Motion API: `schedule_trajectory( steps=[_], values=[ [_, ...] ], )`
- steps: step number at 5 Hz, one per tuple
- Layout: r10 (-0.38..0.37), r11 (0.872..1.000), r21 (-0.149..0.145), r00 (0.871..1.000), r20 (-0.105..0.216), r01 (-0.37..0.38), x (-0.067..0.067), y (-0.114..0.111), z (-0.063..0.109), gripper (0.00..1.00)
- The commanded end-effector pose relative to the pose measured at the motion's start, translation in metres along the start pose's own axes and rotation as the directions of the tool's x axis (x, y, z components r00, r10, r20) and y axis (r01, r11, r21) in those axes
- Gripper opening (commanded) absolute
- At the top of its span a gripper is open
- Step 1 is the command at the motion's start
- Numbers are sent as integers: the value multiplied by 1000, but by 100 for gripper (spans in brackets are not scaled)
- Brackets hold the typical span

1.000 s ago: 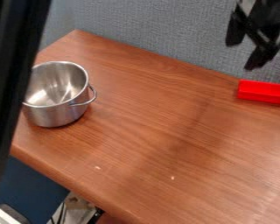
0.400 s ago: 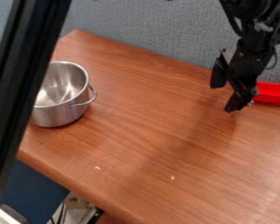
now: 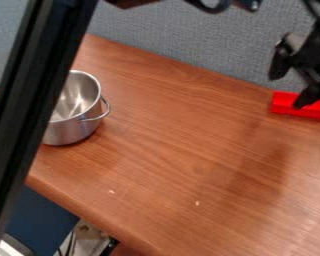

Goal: Put the red object in the metal pot

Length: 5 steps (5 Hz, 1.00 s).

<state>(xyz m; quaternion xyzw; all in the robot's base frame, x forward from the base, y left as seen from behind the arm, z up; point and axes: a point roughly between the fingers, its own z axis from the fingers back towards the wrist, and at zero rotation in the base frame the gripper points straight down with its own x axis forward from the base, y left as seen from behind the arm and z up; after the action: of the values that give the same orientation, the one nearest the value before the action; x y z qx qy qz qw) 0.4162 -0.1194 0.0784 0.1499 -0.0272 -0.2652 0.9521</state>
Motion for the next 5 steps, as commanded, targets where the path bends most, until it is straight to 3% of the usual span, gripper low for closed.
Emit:
schedule_trajectory(
  steps=[1,3,4,5],
  values=[
    [46,998,49,996,73,-50,22,-1,41,100],
    [51,999,-17,996,73,-50,43,-20,-10,100],
    [95,996,-6,993,66,-95,27,-6,-16,0],
    [129,992,9,990,53,-130,15,4,-27,0]
  ],
)
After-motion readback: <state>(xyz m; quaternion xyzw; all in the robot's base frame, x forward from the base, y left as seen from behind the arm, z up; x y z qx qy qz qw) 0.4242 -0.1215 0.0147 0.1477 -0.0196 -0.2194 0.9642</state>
